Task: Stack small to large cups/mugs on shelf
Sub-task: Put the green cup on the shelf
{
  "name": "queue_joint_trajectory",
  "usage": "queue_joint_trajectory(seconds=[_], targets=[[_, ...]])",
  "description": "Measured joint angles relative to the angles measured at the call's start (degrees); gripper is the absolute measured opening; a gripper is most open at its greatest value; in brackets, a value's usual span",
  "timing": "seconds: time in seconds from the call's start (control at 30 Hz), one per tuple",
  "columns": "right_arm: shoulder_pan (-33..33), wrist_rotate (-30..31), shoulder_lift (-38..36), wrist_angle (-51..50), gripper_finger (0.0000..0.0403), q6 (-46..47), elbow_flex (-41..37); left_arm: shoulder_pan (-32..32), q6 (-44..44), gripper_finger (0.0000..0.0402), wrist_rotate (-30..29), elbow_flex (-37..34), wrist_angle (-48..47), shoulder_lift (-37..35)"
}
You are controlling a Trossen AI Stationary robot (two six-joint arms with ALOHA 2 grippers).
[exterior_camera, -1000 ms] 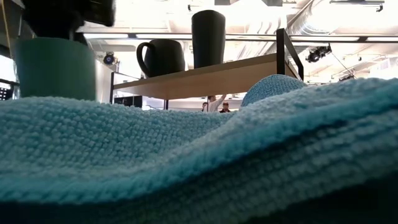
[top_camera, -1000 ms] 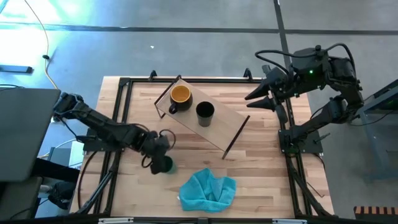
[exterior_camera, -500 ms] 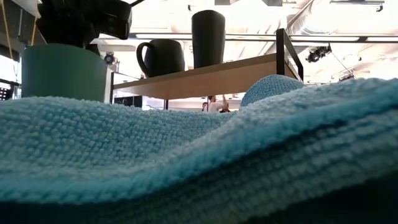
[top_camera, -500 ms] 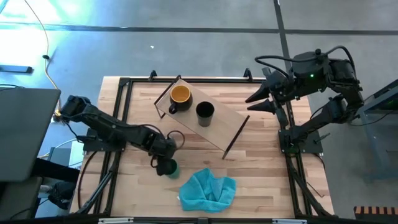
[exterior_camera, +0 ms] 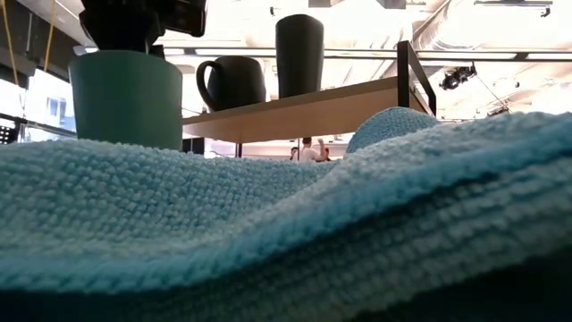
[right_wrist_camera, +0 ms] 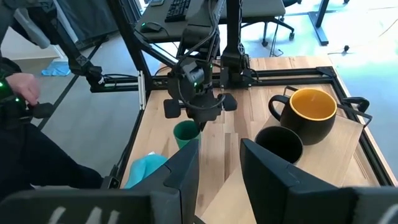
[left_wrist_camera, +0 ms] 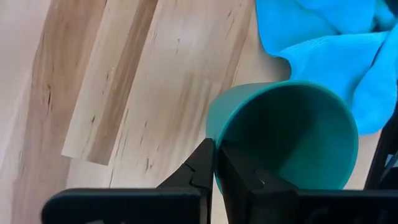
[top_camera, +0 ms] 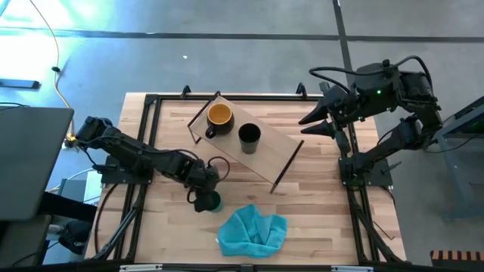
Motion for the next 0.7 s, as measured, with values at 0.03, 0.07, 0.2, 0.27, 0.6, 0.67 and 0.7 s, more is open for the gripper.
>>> queue_joint_trajectory(seconds=[0.03,0.07,0.2,0.27,0.6,0.67,0.7], targets=[[0.00,0.02,0.00,0.00,0.0108,0.00,0.00,0.00,0.12,0.0010,-0.07,-0.01,-0.16,0.02],[0.00,0.02,0.00,0.00,0.0108,0.00,0.00,-0.02,0.14,0.0010,-0.08,-0.02,-0.41,0.01],[0.00,0.04,0.00,-0.02,0.0108,0.00,0.00,-0.02,0.14,0.0010,-0.11,-0.02,-1.51,-0.01],[0.00,0.04,0.00,-0.02,0.0108,-0.01,0.00,-0.02,0.14,0.0010,-0.12,-0.02,-1.34,-0.01],[0.00,0.07,0.00,-0.02,0.0108,-0.02,0.00,-0.02,0.16,0.0013,-0.09,-0.02,-0.85,0.01],[0.00,0.07,0.00,-0.02,0.0108,-0.02,0.00,-0.02,0.18,0.0026,0.01,-0.02,-0.59,0.00],[0.00,0.07,0.00,-0.02,0.0108,-0.02,0.00,0.00,0.16,0.0035,-0.05,-0.02,-0.45,0.02]])
